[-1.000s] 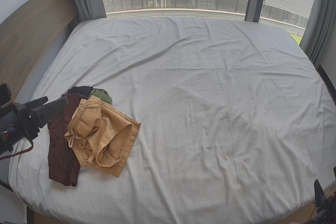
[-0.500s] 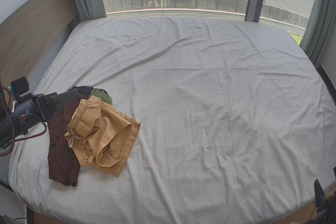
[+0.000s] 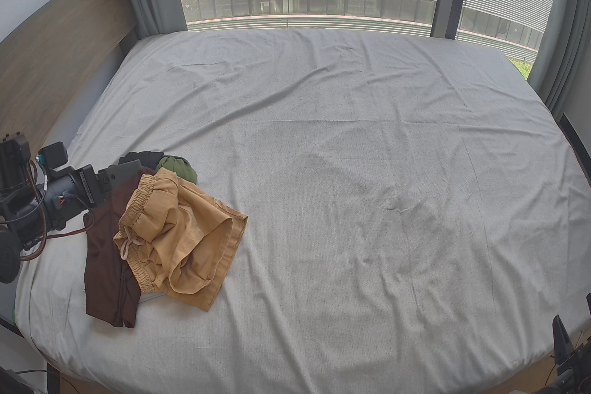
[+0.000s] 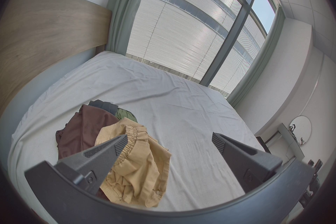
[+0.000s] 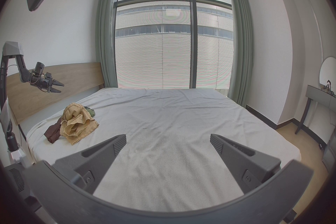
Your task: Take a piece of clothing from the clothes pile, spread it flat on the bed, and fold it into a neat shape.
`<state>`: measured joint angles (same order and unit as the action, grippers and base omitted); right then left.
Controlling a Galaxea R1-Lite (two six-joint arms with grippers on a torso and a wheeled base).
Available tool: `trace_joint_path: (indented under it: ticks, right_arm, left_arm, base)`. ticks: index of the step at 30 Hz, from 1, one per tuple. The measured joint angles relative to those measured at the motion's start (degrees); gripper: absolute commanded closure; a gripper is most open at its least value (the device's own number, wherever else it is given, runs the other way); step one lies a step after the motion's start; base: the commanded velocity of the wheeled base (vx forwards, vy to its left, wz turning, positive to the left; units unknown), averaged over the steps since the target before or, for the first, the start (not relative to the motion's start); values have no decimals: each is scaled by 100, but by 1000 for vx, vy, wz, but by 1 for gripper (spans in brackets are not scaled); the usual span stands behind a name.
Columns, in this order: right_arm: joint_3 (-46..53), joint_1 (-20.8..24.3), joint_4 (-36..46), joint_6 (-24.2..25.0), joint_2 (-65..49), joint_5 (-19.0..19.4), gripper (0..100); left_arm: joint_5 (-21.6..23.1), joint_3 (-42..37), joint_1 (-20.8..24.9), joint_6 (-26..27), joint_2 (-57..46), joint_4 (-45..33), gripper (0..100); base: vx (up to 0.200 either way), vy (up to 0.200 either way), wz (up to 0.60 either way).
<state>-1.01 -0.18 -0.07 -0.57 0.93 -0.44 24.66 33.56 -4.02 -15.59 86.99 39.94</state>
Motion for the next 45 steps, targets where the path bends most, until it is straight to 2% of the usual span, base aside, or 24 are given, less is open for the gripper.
trace_joint_path:
  ticks: [8,17,45]
  right_arm:
    - [0,0,0,11,0,0,0]
    - [0,0,0,24,0,0,0]
    - [0,0,0,37,0,-10,0]
  left_arm:
    - [29,30,-217,-63,617,513,0]
    - [130,244,-280,-325,1056,514,0]
    - [141,1023,-236,-340,2141,435,0]
  base:
    - [0,0,0]
    - [0,0,0]
    - [0,0,0]
